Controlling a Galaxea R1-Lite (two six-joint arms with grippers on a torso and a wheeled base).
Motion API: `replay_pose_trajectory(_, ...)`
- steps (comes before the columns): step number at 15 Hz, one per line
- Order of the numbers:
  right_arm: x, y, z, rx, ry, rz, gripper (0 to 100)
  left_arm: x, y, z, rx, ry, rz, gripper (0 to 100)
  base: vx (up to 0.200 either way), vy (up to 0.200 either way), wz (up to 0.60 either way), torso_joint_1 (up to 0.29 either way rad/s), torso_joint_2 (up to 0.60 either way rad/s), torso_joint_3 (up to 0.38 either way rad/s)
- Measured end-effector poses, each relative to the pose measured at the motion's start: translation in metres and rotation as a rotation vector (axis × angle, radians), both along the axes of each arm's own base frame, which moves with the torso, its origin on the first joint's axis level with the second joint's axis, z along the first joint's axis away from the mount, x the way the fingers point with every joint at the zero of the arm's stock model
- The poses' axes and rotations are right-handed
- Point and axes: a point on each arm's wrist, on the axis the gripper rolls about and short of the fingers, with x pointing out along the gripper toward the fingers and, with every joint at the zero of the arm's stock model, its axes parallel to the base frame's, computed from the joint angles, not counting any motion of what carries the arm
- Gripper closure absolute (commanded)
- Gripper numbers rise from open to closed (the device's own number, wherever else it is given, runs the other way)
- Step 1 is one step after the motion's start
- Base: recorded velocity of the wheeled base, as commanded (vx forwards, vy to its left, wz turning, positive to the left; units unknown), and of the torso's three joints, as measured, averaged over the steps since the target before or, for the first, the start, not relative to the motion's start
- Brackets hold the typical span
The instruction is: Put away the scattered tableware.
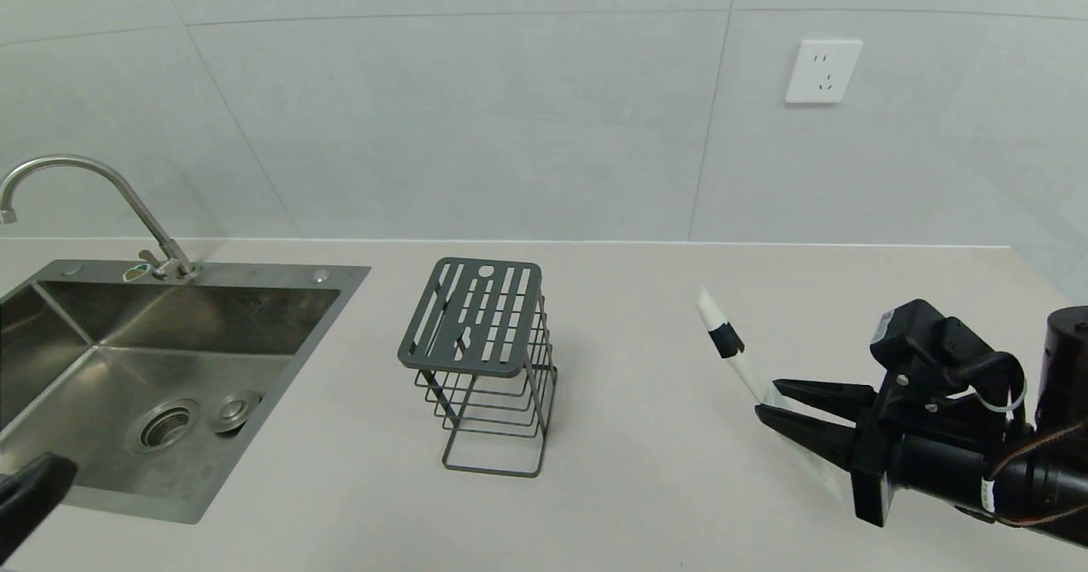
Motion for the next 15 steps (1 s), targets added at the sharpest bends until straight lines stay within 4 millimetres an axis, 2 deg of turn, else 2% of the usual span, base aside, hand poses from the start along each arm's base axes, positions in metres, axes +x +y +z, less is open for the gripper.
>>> replay_pose_trajectory(4,-0.002,0.000,-0.002,0.017,-0.047,0.049,100,0.025,-0.006,-0.007,0.041,-0.012,-0.104,0,0.000,0.000,0.00,0.000,0.00,0.000)
replay_pose_trajectory(15,-0.001,0.005,0.002,0.095,-0.209,0.211,100,0.089,-0.020,-0.004,0.133,-0.162,-0.416,0,0.000,0.000,0.00,0.000,0.00,0.000)
